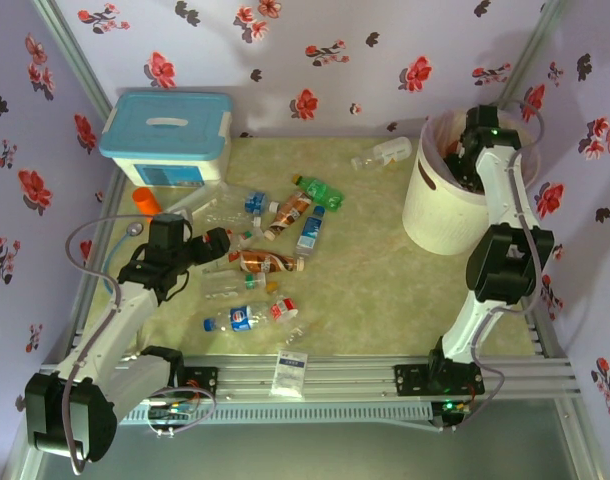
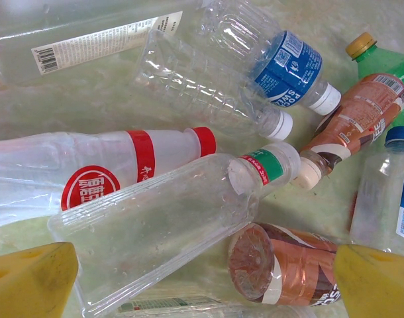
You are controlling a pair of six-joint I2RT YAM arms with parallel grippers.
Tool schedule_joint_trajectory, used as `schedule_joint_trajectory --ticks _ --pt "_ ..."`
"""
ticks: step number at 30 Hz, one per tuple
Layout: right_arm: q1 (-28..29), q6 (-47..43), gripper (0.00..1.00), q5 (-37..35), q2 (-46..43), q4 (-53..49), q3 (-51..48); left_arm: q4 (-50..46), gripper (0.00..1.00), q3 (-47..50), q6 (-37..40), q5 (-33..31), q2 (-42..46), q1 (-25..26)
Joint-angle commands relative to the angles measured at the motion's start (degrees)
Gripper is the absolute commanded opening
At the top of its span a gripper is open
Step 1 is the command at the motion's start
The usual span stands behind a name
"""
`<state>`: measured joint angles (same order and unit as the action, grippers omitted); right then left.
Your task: Put the plastic bottles in the bin
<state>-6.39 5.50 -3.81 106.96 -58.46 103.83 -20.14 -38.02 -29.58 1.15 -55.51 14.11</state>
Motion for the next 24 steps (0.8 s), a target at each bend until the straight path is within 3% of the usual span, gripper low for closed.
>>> schedule_joint_trajectory --ticks 1,7,14,22,24 --pt "-0.46 -0.97 0.61 1.68 1.81 -0.04 -1.28 -0.11 0.99 0.22 0.12 0.7 1.4 0.33" --pt "-0.55 -1.1 0.66 2.02 4.81 0.83 -2.72 -0.65 0.99 0.23 0.45 0.28 1.99 0.34" --pt "-0.66 -1.06 0.81 1.21 7.57 1.4 -3.37 -0.69 0.99 0.48 0.33 0.33 2.0 0.37" --pt "-0.68 -0.95 0.99 -0.68 4.82 0.4 -2.08 -0.47 0.99 0.63 0.2 0.32 2.04 0.33" --pt "-0.68 -0.88 0.99 -1.21 3.56 -0.37 -1.44 -0.42 0.99 0.64 0.15 0.3 1.91 0.34"
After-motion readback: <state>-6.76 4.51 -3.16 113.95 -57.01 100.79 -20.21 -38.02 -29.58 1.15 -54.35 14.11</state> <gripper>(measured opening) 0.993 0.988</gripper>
